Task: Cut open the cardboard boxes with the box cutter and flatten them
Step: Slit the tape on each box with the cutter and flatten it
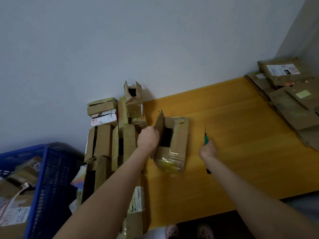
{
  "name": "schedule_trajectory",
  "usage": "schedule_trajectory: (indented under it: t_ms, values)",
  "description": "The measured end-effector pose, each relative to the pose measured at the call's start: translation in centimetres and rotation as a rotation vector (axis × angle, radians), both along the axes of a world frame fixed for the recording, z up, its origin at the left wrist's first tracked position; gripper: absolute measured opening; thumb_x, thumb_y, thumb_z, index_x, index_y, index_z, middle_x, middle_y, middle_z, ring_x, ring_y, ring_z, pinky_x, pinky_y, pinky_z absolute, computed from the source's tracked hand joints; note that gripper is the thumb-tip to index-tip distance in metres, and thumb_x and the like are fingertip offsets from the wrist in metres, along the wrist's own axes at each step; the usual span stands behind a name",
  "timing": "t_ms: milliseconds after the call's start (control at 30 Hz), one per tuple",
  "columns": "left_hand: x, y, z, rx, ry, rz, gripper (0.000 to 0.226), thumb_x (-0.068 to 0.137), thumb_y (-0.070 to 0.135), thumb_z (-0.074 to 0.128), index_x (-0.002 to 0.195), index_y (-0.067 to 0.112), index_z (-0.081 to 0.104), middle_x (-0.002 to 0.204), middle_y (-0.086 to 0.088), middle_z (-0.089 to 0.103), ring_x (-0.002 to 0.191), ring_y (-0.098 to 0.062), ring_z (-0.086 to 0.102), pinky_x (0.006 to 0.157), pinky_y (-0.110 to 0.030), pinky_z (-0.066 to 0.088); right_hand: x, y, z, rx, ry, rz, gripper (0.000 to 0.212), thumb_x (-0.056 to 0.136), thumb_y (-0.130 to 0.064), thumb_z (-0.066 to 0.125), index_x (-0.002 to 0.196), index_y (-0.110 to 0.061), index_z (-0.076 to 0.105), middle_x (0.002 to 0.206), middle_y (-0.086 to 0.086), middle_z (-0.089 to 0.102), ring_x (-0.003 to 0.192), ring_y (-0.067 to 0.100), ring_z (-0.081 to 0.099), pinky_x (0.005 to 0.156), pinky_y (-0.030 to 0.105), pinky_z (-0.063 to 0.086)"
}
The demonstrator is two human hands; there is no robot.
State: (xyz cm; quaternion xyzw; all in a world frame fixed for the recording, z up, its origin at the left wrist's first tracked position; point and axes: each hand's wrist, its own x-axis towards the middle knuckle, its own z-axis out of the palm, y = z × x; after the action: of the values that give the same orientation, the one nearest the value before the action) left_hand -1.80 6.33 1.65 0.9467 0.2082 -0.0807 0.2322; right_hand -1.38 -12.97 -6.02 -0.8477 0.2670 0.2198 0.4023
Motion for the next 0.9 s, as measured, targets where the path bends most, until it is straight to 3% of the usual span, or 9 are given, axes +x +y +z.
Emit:
schedule_trajectory:
  t_ms: [233, 333, 433, 533, 667, 733, 800, 867, 900]
  values:
    - [-0.9, -0.5, -0.5, -0.087, 0.009, 0.04, 0.017, 0.098, 0.019, 0.047, 0.095, 0.008, 0.059, 0.086, -0.008, 0.064, 0.077, -0.021, 0.064, 0.069, -0.033, 0.057, -2.1, -2.1, -3.7, -0.148, 0.082, 0.182, 0.07, 0.096, -0.012, 0.052, 0.154, -0.021, 0.013, 0.151, 0.019, 0.023, 0.133, 0.035, 0.034, 0.107, 0.043, 0.038]
    - [-1.3, -0.5, -0.4, -0.186, 0.063, 0.065, 0.015, 0.098, 0.021, 0.051, 0.102, 0.009, 0.059, 0.092, -0.006, 0.062, 0.086, -0.02, 0.064, 0.073, -0.031, 0.055, -2.2, -2.0, -3.4, -0.202, 0.056, 0.244, 0.058, 0.096, -0.013, 0.051, 0.149, -0.016, 0.028, 0.141, 0.017, 0.035, 0.123, 0.033, 0.044, 0.101, 0.041, 0.044]
    - [-2.2, -0.6, -0.1, -0.259, 0.061, 0.106, 0.013, 0.098, 0.021, 0.052, 0.099, 0.009, 0.059, 0.092, -0.005, 0.063, 0.087, -0.02, 0.064, 0.076, -0.032, 0.056, -1.4, -0.8, -0.2, -0.205, -0.12, 0.278, 0.047, 0.101, -0.033, 0.042, 0.144, -0.015, 0.039, 0.14, 0.015, 0.041, 0.123, 0.032, 0.046, 0.099, 0.04, 0.044]
    - [-2.9, -1.3, 0.6, -0.272, 0.006, 0.088, 0.012, 0.099, 0.021, 0.05, 0.093, 0.014, 0.058, 0.088, -0.002, 0.062, 0.085, -0.019, 0.063, 0.074, -0.03, 0.055, -0.4, 1.2, 4.5, -0.135, -0.237, 0.338, 0.071, 0.096, -0.06, 0.033, 0.15, -0.015, 0.027, 0.152, 0.012, 0.032, 0.133, 0.032, 0.04, 0.101, 0.044, 0.04]
    - [-3.2, -2.2, 2.4, -0.227, -0.117, 0.015, 0.021, 0.1, 0.026, 0.049, 0.093, 0.01, 0.062, 0.089, -0.003, 0.065, 0.079, -0.016, 0.062, 0.065, -0.026, 0.053, 0.0, 3.3, 8.8, -0.284, -0.164, 0.447, 0.106, 0.081, -0.069, 0.055, 0.154, -0.009, 0.005, 0.157, 0.009, 0.02, 0.131, 0.031, 0.044, 0.087, 0.037, 0.047]
    - [-3.4, -1.9, 3.7, -0.193, -0.16, -0.034, 0.023, 0.1, 0.027, 0.049, 0.09, 0.011, 0.062, 0.086, -0.001, 0.065, 0.075, -0.013, 0.062, 0.064, -0.025, 0.053, 0.1, 3.4, 9.9, -0.38, -0.151, 0.46, 0.097, 0.088, -0.055, 0.058, 0.152, -0.005, 0.007, 0.154, 0.011, 0.026, 0.124, 0.03, 0.05, 0.078, 0.035, 0.048]
    - [-3.5, -1.3, 5.1, -0.184, -0.197, -0.058, 0.021, 0.1, 0.028, 0.049, 0.091, 0.013, 0.061, 0.085, 0.001, 0.064, 0.075, -0.011, 0.062, 0.065, -0.023, 0.052, 0.7, 3.2, 10.6, -0.388, -0.195, 0.456, 0.061, 0.095, -0.038, 0.054, 0.142, -0.004, 0.034, 0.132, 0.012, 0.049, 0.109, 0.028, 0.058, 0.073, 0.033, 0.049]
    - [-3.4, -0.3, 6.4, -0.224, -0.24, -0.045, 0.021, 0.1, 0.028, 0.049, 0.096, 0.012, 0.062, 0.089, -0.003, 0.066, 0.079, -0.014, 0.064, 0.073, -0.03, 0.056, 1.4, 2.9, 11.1, -0.212, -0.262, 0.392, 0.026, 0.097, -0.022, 0.048, 0.115, -0.005, 0.056, 0.107, 0.01, 0.06, 0.096, 0.028, 0.06, 0.078, 0.038, 0.054]
    - [-3.3, 0.2, 7.0, -0.254, -0.256, -0.036, 0.023, 0.1, 0.029, 0.049, 0.098, 0.01, 0.062, 0.092, -0.005, 0.067, 0.083, -0.018, 0.065, 0.077, -0.034, 0.057, 1.7, 2.6, 11.2, -0.092, -0.285, 0.341, 0.021, 0.098, -0.019, 0.047, 0.109, -0.005, 0.059, 0.104, 0.011, 0.062, 0.094, 0.028, 0.06, 0.08, 0.039, 0.054]
